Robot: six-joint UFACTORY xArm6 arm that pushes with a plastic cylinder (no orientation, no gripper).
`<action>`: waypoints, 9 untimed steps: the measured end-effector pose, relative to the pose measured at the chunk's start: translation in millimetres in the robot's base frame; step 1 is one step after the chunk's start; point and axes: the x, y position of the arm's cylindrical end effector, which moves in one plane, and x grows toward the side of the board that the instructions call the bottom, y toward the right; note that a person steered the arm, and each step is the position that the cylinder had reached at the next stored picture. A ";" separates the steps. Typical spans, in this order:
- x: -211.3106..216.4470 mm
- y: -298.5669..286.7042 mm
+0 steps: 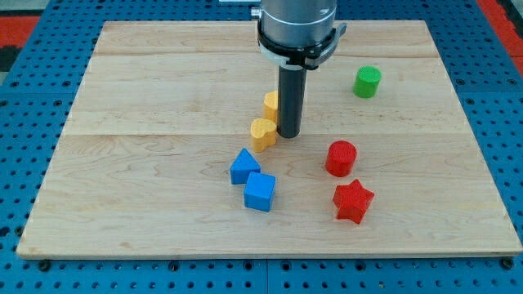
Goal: Point your arm at blue triangle
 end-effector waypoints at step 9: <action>71.5 -109.5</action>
